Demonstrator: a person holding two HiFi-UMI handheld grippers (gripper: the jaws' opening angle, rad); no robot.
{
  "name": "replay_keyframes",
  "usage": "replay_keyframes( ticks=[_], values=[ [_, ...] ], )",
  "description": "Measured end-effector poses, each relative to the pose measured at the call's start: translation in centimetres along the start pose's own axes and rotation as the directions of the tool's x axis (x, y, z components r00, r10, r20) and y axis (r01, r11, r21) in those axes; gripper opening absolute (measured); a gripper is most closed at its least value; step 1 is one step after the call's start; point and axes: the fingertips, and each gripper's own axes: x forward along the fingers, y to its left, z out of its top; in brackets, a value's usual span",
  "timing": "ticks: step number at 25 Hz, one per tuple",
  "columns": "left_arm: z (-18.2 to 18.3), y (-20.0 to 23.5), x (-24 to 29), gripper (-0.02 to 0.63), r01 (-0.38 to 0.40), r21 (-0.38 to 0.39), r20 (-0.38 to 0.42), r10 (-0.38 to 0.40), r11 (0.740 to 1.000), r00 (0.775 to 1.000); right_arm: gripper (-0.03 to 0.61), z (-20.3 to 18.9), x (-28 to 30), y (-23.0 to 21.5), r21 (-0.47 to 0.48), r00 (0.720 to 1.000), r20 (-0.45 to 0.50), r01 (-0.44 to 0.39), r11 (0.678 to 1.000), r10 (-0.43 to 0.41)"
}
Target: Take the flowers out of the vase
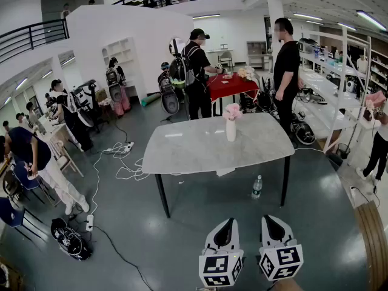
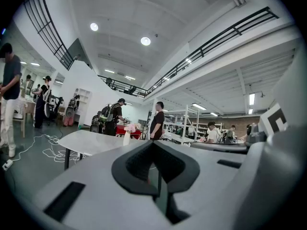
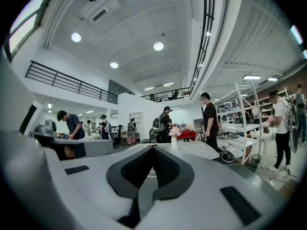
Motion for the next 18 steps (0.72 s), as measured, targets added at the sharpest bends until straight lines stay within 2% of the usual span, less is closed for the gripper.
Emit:
replay_keyframes(
  ticks=[9,14,18],
  values=[
    [0.2,0.8,0.0,0.003,-0.001,-0.001,0.004,0.001,1.000,1.000,0.015,-0.1,0.5,0.8,-0.019,1.000,-0.011,-0.013,1.000,0.013],
    [0.3,2.0,-0.3,0.003,-0.001,-0.005,0.006,0.001,1.000,1.000,0.017,0.1,1.2,1.7,0.044,1.000,0.019,-0.026,0.999,0.025],
    [0.2,3.8,0.2,0.003,-0.006,-0.007,-0.002,0.006,1.000,1.000,0.017,-0.2,2.9,2.0,0.045,1.000,0.009,-0.012,0.999,0.011]
  ],
)
